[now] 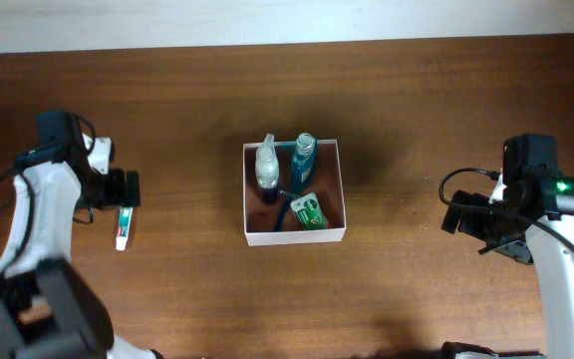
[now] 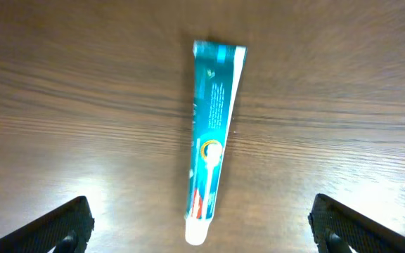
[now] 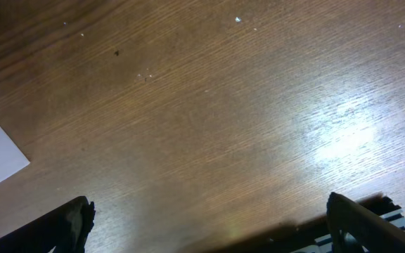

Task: Pack container

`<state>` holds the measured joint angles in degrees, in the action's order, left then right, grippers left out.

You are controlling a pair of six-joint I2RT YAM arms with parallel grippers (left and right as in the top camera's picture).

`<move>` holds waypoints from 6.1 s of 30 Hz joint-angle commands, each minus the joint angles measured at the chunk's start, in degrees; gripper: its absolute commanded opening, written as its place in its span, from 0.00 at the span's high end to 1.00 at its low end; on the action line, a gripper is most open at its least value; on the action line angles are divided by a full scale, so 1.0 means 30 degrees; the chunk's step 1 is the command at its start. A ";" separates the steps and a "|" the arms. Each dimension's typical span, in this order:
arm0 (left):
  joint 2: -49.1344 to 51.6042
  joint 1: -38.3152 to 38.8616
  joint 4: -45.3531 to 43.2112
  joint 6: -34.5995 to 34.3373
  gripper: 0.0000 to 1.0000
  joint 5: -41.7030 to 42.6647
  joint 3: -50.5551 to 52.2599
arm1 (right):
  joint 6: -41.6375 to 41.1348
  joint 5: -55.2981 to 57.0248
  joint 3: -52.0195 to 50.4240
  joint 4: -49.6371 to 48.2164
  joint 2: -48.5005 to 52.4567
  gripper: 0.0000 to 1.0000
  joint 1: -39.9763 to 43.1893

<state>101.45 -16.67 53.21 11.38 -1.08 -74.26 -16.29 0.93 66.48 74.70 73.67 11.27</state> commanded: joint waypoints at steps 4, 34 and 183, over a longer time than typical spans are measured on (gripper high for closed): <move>0.3563 -0.0073 -0.0408 -0.0503 0.01 0.1297 0.0153 | 0.0000 -0.0109 -0.0058 -0.0044 -0.0044 0.01 0.0146; 0.3672 0.0007 0.0933 -0.0889 0.93 0.4233 -0.0481 | 0.0000 -0.0109 -0.0058 -0.0015 -0.0044 0.01 0.0146; -2.4268 0.7635 -0.1443 -0.4000 0.01 0.1654 0.9515 | 0.6849 -0.2667 -2.2054 -2.3627 -2.4487 0.02 -0.4838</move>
<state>28.97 6.04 48.99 -0.05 3.07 -45.95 3.68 -5.74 0.58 3.60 0.69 -3.73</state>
